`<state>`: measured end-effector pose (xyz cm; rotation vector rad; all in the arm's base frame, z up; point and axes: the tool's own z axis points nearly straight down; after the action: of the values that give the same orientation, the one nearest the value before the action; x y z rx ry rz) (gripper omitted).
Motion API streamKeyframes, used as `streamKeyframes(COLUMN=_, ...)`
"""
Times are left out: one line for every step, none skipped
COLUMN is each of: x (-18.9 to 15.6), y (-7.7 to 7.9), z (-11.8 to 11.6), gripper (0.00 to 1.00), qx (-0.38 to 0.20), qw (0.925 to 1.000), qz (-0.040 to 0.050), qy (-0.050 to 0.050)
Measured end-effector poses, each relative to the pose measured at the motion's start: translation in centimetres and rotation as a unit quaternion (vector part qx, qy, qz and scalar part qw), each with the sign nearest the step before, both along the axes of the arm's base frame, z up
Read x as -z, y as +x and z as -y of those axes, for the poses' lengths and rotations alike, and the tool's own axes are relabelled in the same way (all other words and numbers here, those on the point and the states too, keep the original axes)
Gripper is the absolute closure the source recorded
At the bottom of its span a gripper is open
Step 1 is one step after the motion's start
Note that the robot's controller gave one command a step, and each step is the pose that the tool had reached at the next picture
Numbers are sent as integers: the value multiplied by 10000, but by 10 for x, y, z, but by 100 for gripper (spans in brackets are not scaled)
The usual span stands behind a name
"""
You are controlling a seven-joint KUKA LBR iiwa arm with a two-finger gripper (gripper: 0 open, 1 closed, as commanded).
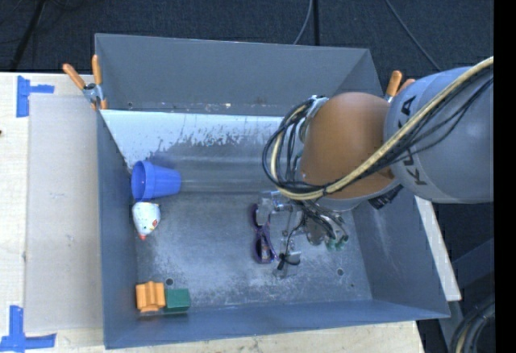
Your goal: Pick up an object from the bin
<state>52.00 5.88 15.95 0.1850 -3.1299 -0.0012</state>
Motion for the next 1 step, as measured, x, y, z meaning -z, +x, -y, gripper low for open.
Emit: streamKeyframes(x=42, y=13, z=-12, gripper=0, qx=-1237, qw=9923, qz=3, qy=8)
